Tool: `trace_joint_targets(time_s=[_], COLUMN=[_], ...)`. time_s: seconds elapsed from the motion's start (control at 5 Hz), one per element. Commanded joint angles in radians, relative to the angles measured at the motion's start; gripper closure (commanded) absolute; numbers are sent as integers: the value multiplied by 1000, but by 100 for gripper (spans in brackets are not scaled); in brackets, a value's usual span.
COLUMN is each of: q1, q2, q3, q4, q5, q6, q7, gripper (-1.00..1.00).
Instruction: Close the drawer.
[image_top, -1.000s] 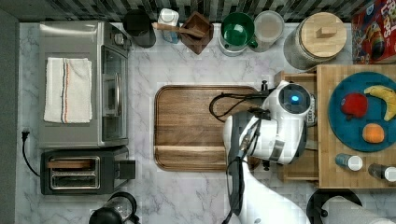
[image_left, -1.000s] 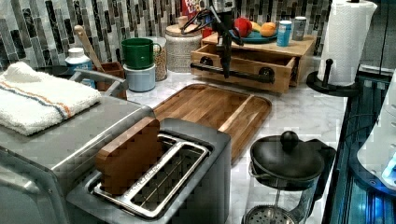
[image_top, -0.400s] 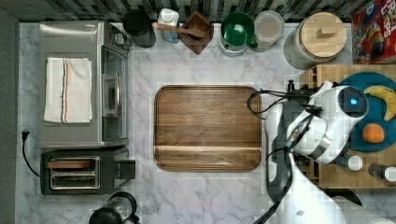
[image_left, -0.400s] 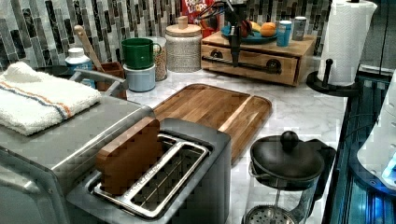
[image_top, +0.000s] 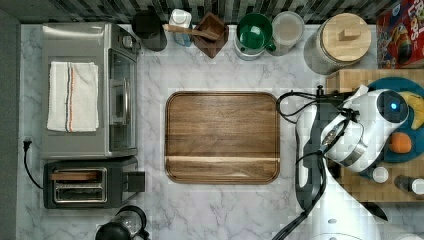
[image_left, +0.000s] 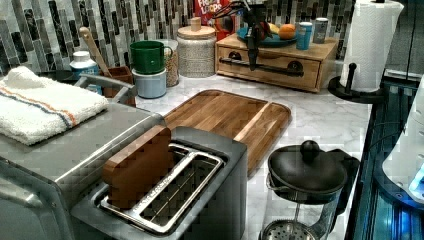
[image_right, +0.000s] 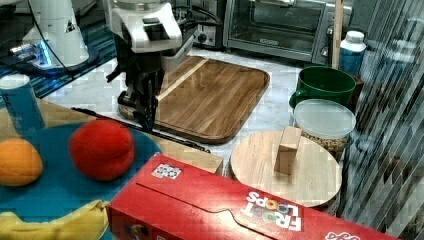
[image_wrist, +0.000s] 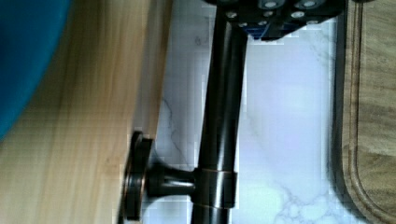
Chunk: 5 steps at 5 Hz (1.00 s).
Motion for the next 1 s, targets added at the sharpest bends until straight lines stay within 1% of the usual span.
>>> trace_joint_targets(time_s=[0.2, 1.0], q1=[2, -1], q2=[-25, -25], q3=[-89, -86], q4=[109, 109], q5=[-123, -125], q6=[22, 22], q7=[130, 131], gripper=[100, 100])
